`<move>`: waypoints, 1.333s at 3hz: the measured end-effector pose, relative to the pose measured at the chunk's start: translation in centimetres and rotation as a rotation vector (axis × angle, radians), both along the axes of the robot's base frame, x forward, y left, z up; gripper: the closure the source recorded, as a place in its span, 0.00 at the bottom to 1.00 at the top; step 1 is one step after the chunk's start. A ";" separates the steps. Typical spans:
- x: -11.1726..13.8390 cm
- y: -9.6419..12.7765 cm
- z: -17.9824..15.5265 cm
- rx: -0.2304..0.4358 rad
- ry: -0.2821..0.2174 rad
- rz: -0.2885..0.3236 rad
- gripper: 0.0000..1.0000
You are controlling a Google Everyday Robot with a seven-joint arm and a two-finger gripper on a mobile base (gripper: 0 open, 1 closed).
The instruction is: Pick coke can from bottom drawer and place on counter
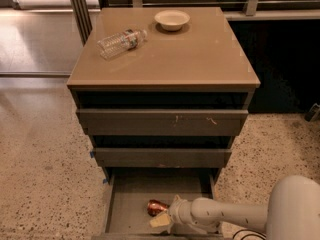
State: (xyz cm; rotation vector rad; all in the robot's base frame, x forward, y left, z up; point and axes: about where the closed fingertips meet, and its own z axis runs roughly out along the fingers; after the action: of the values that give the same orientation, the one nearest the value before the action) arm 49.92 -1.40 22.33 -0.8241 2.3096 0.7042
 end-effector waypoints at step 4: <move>2.5 3.9 -6.1 -0.042 0.065 -0.030 0.00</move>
Offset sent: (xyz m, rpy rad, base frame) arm 0.0191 0.0128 -0.0226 -0.0272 0.0008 -0.0453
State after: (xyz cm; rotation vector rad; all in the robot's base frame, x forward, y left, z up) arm 52.45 2.54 16.24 -0.7940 2.3977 0.6808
